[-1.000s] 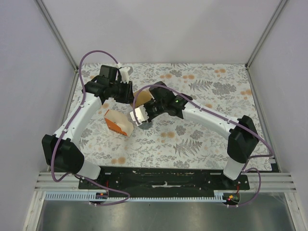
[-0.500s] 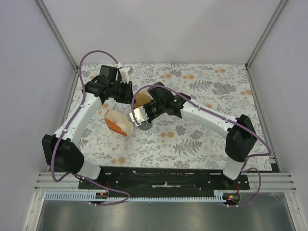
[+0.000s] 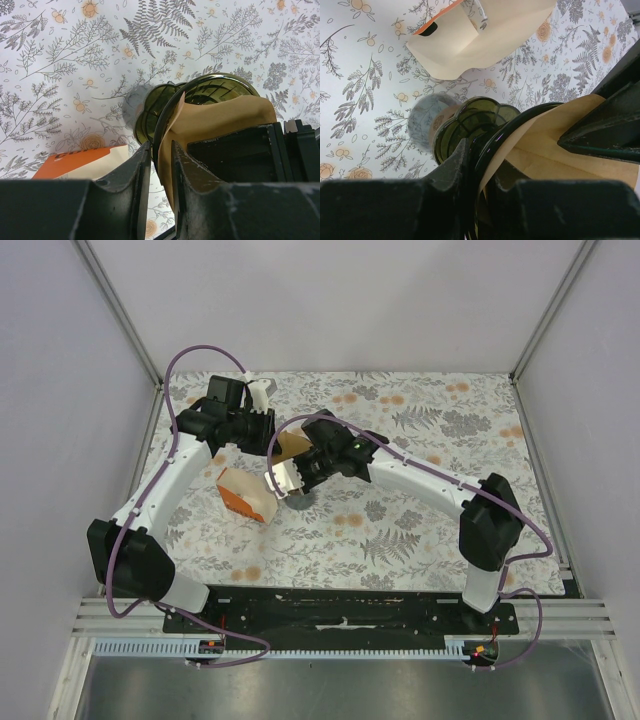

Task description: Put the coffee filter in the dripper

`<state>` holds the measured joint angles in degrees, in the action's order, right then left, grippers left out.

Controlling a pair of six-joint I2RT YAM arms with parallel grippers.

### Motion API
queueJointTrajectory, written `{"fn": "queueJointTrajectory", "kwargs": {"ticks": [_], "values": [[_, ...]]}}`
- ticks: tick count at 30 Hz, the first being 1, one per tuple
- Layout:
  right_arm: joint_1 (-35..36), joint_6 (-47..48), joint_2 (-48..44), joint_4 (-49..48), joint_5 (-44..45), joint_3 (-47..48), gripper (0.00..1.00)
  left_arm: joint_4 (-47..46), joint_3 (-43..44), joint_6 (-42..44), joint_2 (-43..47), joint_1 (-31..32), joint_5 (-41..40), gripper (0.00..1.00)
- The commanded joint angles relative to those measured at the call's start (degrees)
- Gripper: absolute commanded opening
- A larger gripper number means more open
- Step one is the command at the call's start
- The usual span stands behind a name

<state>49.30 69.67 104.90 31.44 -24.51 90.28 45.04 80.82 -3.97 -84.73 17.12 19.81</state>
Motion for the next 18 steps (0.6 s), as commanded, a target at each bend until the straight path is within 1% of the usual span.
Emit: {"fn": "queueJointTrajectory", "kwargs": {"ticks": [1, 3, 4, 6, 7, 9, 13, 15, 18], "values": [[0.18, 0.2, 0.57, 2.31, -0.19, 2.01, 0.03, -1.0, 0.04, 0.63, -0.26, 0.19, 1.54, 0.29], [0.18, 0.2, 0.39, 2.48, -0.27, 2.18, 0.04, -0.92, 0.04, 0.72, -0.26, 0.19, 1.46, 0.29], [0.27, 0.03, 0.3, 2.4, -0.19, 2.27, 0.1, -1.0, 0.04, 0.72, -0.26, 0.19, 1.46, 0.29], [0.36, -0.85, -0.31, 2.22, 0.25, 2.27, 0.33, -1.0, -0.04, 0.72, -0.09, 0.19, 1.72, 0.29], [0.36, -1.46, -0.75, 2.05, 0.17, 2.62, 0.41, -1.0, -0.04, 0.72, -0.09, 0.19, 1.72, 0.29], [0.62, -2.95, -2.24, 2.05, -1.23, 3.41, 0.53, -1.0, -0.04, 0.8, -0.17, 0.19, 1.81, 0.29], [0.54, -5.15, -5.67, 2.05, -5.1, 3.76, 0.67, -1.0, 0.13, 0.89, 0.0, 0.19, 1.81, 0.28], [0.54, -6.21, -7.07, 2.13, -6.42, 3.33, 0.7, -1.0, 0.13, 0.89, 0.09, 0.19, 1.81, 0.28], [0.45, -8.22, -9.09, 2.05, -8.17, 3.06, 0.72, -1.0, 0.13, 1.06, 0.18, 0.19, 1.81, 0.28]]}}
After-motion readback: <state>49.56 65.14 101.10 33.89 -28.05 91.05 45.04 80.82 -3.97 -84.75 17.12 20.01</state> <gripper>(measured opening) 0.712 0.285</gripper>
